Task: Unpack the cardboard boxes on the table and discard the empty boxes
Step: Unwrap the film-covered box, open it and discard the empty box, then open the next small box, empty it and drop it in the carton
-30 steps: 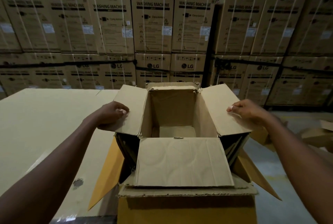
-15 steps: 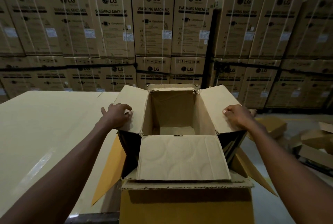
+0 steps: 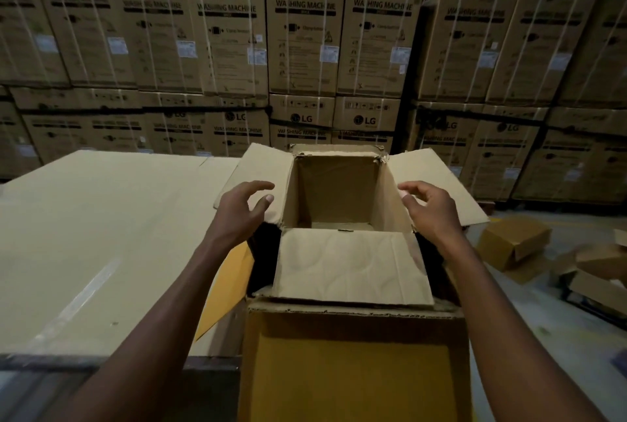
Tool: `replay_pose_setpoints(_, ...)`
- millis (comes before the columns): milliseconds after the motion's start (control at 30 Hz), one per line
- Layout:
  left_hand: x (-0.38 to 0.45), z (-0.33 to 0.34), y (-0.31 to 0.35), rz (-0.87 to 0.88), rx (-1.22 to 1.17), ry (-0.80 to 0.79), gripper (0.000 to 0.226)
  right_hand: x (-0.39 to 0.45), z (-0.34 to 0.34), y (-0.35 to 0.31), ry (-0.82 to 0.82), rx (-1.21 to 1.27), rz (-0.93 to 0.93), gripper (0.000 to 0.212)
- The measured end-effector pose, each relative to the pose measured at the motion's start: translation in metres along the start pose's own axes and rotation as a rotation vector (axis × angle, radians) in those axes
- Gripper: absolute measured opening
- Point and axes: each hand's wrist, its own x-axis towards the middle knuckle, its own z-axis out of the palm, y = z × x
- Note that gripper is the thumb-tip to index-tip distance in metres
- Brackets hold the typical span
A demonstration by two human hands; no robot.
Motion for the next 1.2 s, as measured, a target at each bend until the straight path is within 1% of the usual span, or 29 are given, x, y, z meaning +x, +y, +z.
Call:
replay_pose_setpoints(200,-0.069,-0.026,-0.008,-0.059,-0.087,0.109,0.025,-0.060,0.051,-0.047,-0.107,0.200,-0.037,0.023)
replay_pose_setpoints(333,-0.111,-0.051,-0.036,-0.157,-0.129,0.135,0.026,-0.104,0.097,-0.079,-0.230,0.303,-0.058,0.021)
replay_pose_setpoints(433,-0.143,-0.073,-0.064,-0.270,-0.220,0.155,0.025,-0.137,0.141,-0.105,-0.310,0.396,-0.037,0.018)
replay_pose_setpoints(600,-0.194,-0.120,-0.129,-0.428,-0.285,0.252,0.022,-0.201,0.251,-0.139,-0.504,0.474,0.052,0.018)
replay_pose_setpoints(800,-0.251,-0.200,-0.219,-0.651,-0.364,0.392,0.022,-0.265,0.390,-0.185,-0.674,0.478,0.152,0.020)
replay_pose_setpoints(900,-0.274,-0.247,-0.264,-0.714,-0.333,0.407,0.022,-0.289,0.453,-0.211,-0.764,0.473,0.163,0.021)
replay_pose_setpoints(1033,-0.299,-0.301,-0.315,-0.803,-0.330,0.508,0.022,-0.314,0.531,-0.245,-0.853,0.462,0.188,0.019)
replay_pose_setpoints(1200,-0.322,-0.354,-0.371,-0.893,-0.301,0.592,0.021,-0.340,0.626,-0.295,-1.003,0.469,0.158,0.017)
